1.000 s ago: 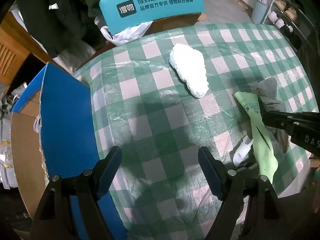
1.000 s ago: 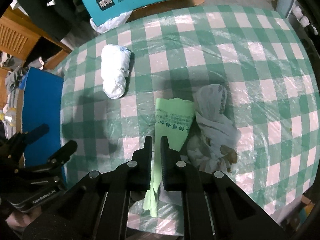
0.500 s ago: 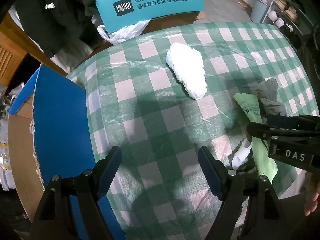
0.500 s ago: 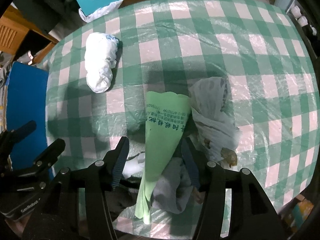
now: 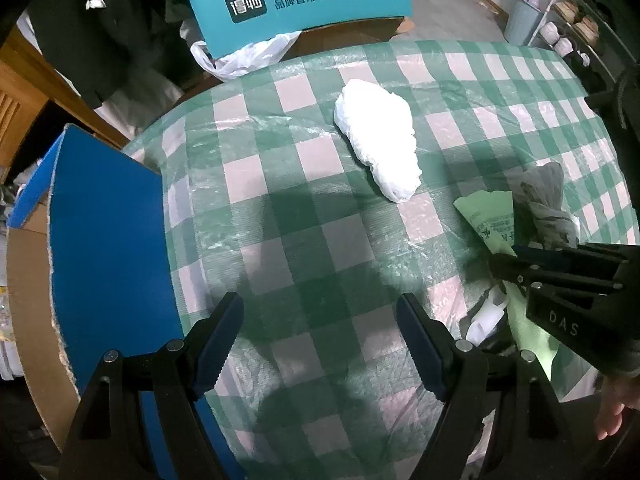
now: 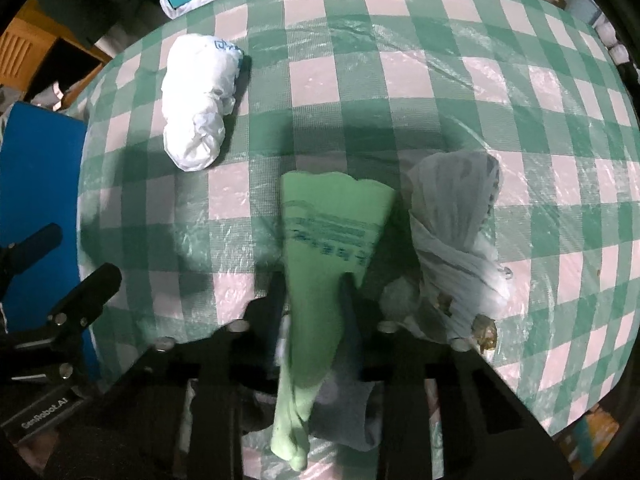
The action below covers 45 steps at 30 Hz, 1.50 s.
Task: Organize soft objects
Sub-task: 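Close the right tool on the light-green packet, then lift the packet with the right tool while the left tool moves to the white sock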
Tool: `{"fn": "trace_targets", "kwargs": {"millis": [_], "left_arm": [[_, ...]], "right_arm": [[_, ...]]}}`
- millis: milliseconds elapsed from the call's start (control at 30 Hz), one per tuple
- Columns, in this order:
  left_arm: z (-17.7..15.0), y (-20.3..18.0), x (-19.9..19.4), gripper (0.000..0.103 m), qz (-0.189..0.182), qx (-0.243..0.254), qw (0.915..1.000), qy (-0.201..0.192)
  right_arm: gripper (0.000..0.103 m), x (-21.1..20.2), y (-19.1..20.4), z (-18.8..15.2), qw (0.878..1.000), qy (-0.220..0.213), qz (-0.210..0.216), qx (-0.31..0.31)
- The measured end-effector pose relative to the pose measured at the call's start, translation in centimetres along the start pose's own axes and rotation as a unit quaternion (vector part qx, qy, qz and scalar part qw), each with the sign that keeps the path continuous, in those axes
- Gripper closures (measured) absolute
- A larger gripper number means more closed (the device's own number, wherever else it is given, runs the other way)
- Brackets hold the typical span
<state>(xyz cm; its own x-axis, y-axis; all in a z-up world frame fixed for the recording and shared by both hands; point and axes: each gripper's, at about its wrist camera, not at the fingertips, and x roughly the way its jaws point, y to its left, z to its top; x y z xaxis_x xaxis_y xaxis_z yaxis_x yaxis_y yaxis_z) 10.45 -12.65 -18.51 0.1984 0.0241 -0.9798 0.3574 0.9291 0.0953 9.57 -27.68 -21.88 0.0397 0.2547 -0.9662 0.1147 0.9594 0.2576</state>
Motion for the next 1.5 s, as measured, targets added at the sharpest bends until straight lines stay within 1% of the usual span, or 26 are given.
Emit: {"fn": "trace_targets", "kwargs": {"millis": [67,167,367,433,500,533,600,700,733,767,933,1033,1233,1300,1400,1433,1500], "left_arm": [[0.2,0.0,0.2,0.023,-0.004,-0.004,1.0,0.003],[0.5,0.1,0.5,0.023,-0.006,-0.007,0.9999,0.006],[2.0,0.5,0.2,0.023,-0.013,-0.021,0.9997,0.002],[2.4,0.6,0.2,0.023,-0.012,-0.024,0.9996,0.002],[2.6,0.5,0.2,0.023,-0.011,-0.023,0.9997,0.001],[2.7,0.5,0.2,0.023,-0.01,-0.023,0.9997,0.002],[2.8,0.4,0.4,0.023,-0.011,-0.024,0.9997,0.004],[2.8,0.4,0.6,0.023,-0.012,-0.025,0.9996,0.006],[2.7,0.3,0.6,0.023,-0.013,-0.024,0.9996,0.007],[2.9,0.3,0.8,0.023,-0.013,-0.023,0.9996,0.007],[2.6,0.2,1.0,0.023,-0.014,-0.019,0.9997,0.01],[2.4,0.3,1.1,0.023,-0.014,-0.021,0.9996,0.01],[2.2,0.7,1.5,0.023,-0.016,-0.027,0.9994,0.015],[2.2,0.7,1.4,0.023,-0.018,-0.029,0.9993,0.015],[2.3,0.7,1.5,0.023,-0.019,-0.029,0.9993,0.014],[2.3,0.7,1.5,0.023,-0.019,-0.028,0.9993,0.014],[2.2,0.6,1.5,0.023,-0.019,-0.027,0.9994,0.015]], "right_arm": [[0.092,0.1,0.2,0.1,1.0,-0.003,-0.001,0.001],[0.095,-0.4,0.3,0.4,1.0,-0.015,0.004,0.001],[0.097,-1.8,0.4,1.3,0.999,-0.045,0.011,-0.001],[0.097,-2.0,0.3,1.6,0.999,-0.046,0.016,0.0],[0.095,-1.8,0.2,1.7,0.999,-0.032,0.027,0.004],[0.093,-1.7,0.2,1.7,0.999,-0.024,0.029,0.006],[0.062,-1.3,0.2,1.4,1.0,-0.012,0.018,0.01],[0.045,-0.9,0.2,0.8,1.0,-0.01,0.014,0.008],[0.042,-0.9,0.1,0.7,1.0,-0.009,0.012,0.009],[0.041,-0.8,0.0,0.6,1.0,-0.008,0.008,0.012],[0.041,-0.2,-0.2,0.5,1.0,0.0,-0.002,0.017],[0.041,0.1,0.1,0.4,1.0,0.004,-0.001,0.013],[0.041,1.2,1.0,0.5,1.0,0.013,-0.014,0.002],[0.04,2.0,2.4,1.2,1.0,0.012,-0.024,-0.002],[0.041,2.3,3.1,1.2,0.999,0.009,-0.037,-0.011],[0.042,2.3,3.2,1.1,0.999,0.006,-0.038,-0.009],[0.053,2.3,3.6,1.0,0.998,0.002,-0.055,-0.014]]}}
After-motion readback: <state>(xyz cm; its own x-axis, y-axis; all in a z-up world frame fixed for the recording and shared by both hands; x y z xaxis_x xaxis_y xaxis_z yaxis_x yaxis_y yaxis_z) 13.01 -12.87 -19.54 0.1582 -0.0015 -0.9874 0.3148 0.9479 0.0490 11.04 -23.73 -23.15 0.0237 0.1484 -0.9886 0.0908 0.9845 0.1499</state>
